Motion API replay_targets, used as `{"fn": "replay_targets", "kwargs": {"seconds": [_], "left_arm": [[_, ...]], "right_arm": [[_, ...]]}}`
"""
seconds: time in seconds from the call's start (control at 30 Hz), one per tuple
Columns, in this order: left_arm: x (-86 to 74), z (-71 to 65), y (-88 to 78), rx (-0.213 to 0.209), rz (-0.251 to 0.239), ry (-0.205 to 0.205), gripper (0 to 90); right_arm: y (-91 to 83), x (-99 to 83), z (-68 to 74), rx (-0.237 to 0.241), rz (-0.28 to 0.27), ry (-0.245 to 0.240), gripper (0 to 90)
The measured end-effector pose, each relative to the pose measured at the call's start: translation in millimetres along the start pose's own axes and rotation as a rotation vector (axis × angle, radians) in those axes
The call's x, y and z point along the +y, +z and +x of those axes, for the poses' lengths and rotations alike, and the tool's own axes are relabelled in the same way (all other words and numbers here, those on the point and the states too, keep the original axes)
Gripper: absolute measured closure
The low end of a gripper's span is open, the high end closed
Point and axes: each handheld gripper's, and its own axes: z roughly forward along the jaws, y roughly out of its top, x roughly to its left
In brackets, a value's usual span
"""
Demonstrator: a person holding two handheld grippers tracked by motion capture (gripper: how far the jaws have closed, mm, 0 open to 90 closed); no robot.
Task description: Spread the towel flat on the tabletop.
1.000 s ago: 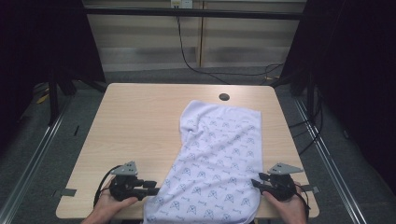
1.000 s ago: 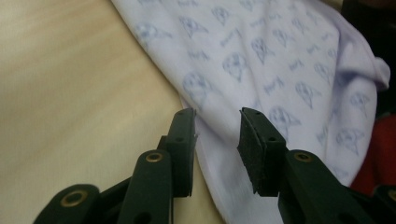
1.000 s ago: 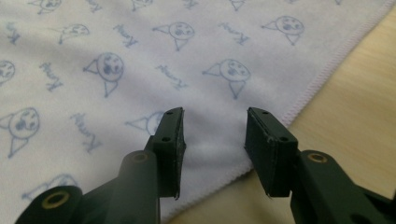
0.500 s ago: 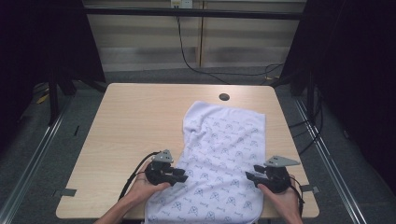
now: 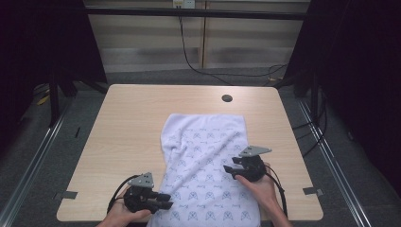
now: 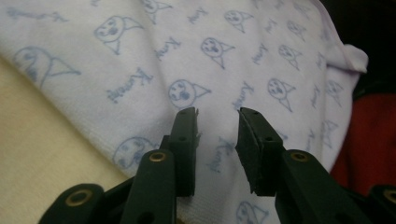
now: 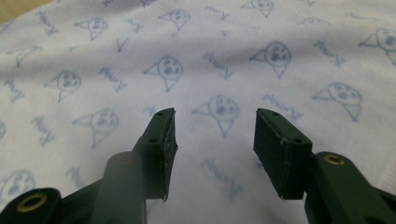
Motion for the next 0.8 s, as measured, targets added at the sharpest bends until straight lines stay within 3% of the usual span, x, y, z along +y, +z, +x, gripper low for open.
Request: {"fn": "replay_targets", "kwargs": {"seconds": [0.07, 0.1, 0.13, 0.17, 0.27, 0.3, 0.33, 0.4, 0.47, 0.5, 0.6, 0.67, 0.8], "left_arm": [[5.9, 9.6, -6.9, 0.018, -0.045, -0.008, 66.0], [14.3, 25.5, -13.4, 0.054, -0.111, -0.048, 67.7], [14.3, 25.5, -13.4, 0.054, -0.111, -0.048, 69.3], [18.7, 34.6, -15.8, 0.076, -0.126, -0.063, 69.3], [30.3, 62.6, -18.8, 0.156, -0.151, -0.094, 76.5], [37.5, 80.2, -18.6, 0.213, -0.152, -0.118, 77.7], [37.5, 80.2, -18.6, 0.213, -0.152, -0.118, 78.4], [43.2, 94.0, -16.0, 0.237, -0.156, -0.145, 78.3], [46.5, 103.5, -11.2, 0.289, -0.151, -0.140, 78.1], [46.8, 108.3, -8.3, 0.293, -0.160, -0.173, 77.7], [49.9, 114.5, -0.5, 0.309, -0.159, -0.185, 71.2], [54.8, 111.7, 3.2, 0.317, -0.172, -0.160, 65.9], [57.8, 108.7, 15.4, 0.351, -0.115, -0.119, 61.3]], "right_arm": [[15.0, 8.4, 5.4, 0.026, 0.008, -0.009, 49.0], [19.3, 9.3, 7.1, 0.026, 0.018, -0.015, 49.0], [22.5, 9.4, 8.9, 0.029, 0.031, -0.023, 49.0], [22.5, 9.4, 8.9, 0.029, 0.031, -0.023, 49.0], [23.6, 6.7, 11.0, 0.024, 0.034, -0.041, 48.4], [23.4, 5.7, 11.0, 0.025, 0.029, -0.037, 48.2], [23.4, 5.7, 11.0, 0.025, 0.029, -0.037, 48.2], [23.5, 4.0, 11.2, 0.023, 0.017, -0.051, 47.9], [23.5, 3.7, 11.5, 0.024, 0.016, -0.050, 47.8], [23.5, 3.6, 11.4, 0.024, 0.015, -0.051, 47.8], [23.5, 3.4, 11.4, 0.025, 0.013, -0.050, 47.4], [23.5, 3.3, 11.5, 0.026, 0.013, -0.051, 47.1], [23.3, 3.0, 10.7, 0.032, 0.011, -0.048, 46.7]]}}
